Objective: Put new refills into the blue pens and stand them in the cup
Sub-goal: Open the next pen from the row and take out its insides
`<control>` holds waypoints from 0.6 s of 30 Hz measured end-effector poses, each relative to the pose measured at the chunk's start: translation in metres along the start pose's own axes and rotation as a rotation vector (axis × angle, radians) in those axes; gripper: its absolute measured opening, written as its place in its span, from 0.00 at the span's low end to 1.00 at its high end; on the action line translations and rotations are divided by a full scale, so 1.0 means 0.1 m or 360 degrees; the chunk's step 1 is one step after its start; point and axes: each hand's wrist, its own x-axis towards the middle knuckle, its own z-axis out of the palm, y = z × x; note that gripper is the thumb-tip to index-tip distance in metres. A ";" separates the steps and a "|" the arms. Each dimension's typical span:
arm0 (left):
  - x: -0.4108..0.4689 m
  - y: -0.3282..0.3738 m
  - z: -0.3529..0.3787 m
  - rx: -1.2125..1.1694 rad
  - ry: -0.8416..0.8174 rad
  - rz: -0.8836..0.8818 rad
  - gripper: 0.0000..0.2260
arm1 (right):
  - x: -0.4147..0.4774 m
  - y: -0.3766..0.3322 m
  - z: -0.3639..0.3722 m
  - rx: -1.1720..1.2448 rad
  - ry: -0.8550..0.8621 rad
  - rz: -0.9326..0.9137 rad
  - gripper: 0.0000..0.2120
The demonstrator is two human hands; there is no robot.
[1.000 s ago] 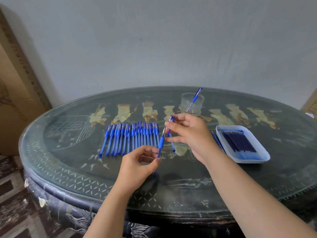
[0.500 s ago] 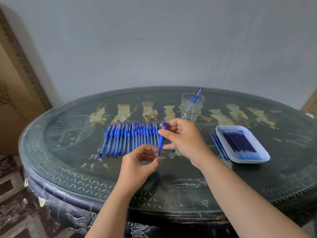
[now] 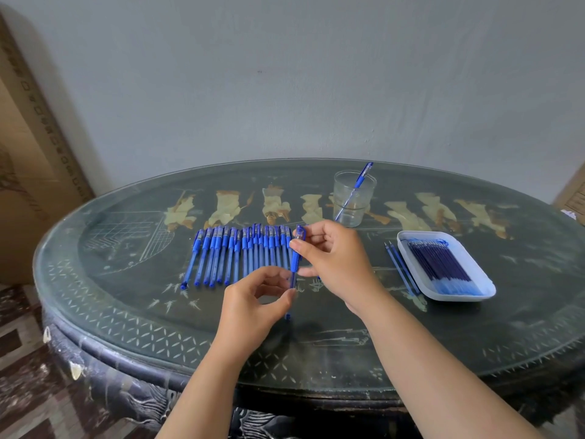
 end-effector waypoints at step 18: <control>0.12 0.02 0.09 -0.0007 0.0102 -0.0044 0.09 | -0.03 0.15 0.01 -0.0048 -0.0011 -0.0040 0.13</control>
